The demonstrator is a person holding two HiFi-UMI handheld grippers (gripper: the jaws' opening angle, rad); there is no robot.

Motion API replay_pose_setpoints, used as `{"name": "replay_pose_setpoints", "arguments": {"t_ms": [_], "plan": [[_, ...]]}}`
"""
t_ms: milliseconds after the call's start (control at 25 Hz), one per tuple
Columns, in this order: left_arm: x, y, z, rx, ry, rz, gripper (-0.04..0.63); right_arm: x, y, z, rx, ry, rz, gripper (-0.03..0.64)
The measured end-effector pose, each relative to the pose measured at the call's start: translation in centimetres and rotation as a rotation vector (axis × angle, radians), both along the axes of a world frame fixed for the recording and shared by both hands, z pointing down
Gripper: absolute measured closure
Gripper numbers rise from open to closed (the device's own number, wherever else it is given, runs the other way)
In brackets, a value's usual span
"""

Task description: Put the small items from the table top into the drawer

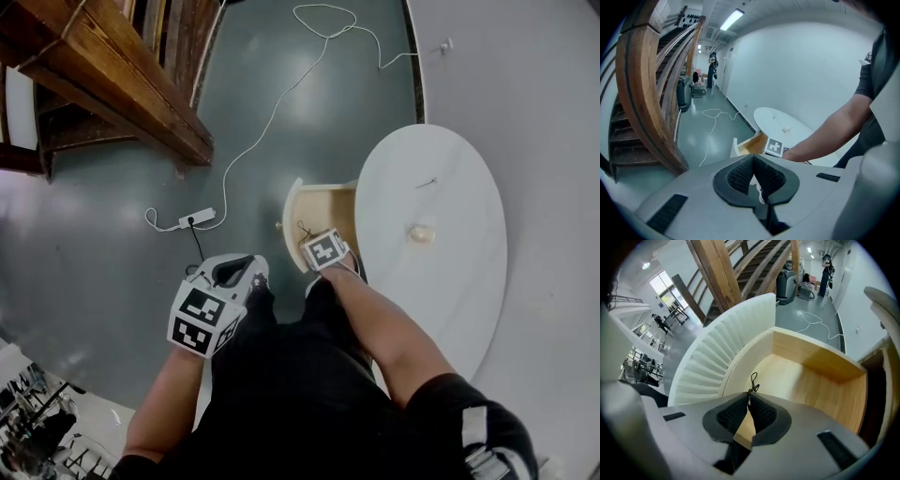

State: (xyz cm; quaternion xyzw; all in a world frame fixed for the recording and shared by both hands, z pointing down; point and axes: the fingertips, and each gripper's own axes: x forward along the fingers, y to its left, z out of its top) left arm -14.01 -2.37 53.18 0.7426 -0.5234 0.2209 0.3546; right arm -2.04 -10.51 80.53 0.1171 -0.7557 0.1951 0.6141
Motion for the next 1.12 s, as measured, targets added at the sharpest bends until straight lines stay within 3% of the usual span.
{"name": "replay_pose_setpoints", "arguments": {"t_ms": [80, 240, 440, 600, 760, 1120], "plan": [[-0.3, 0.5, 0.3, -0.012, 0.002, -0.017, 0.580, 0.8, 0.1, 0.7, -0.019, 0.052, 0.021, 0.598], [-0.8, 0.9, 0.5, -0.019, 0.005, -0.039, 0.580, 0.8, -0.1, 1.0, -0.038, 0.056, 0.057, 0.590], [-1.3, 0.6, 0.3, -0.009, 0.008, -0.041, 0.580, -3.0, 1.0, -0.2, -0.121, -0.141, 0.111, 0.578], [-1.5, -0.4, -0.4, 0.018, 0.007, -0.026, 0.580, -2.6, -0.5, -1.7, -0.034, -0.141, 0.128, 0.578], [-1.2, -1.4, -1.3, 0.049, 0.006, 0.000, 0.580, -2.8, 0.0, -4.4, -0.042, -0.201, 0.154, 0.592], [-1.4, -4.0, -3.3, 0.123, 0.023, 0.024, 0.580, -4.3, 0.1, -16.8, 0.038, -0.530, 0.194, 0.609]]}}
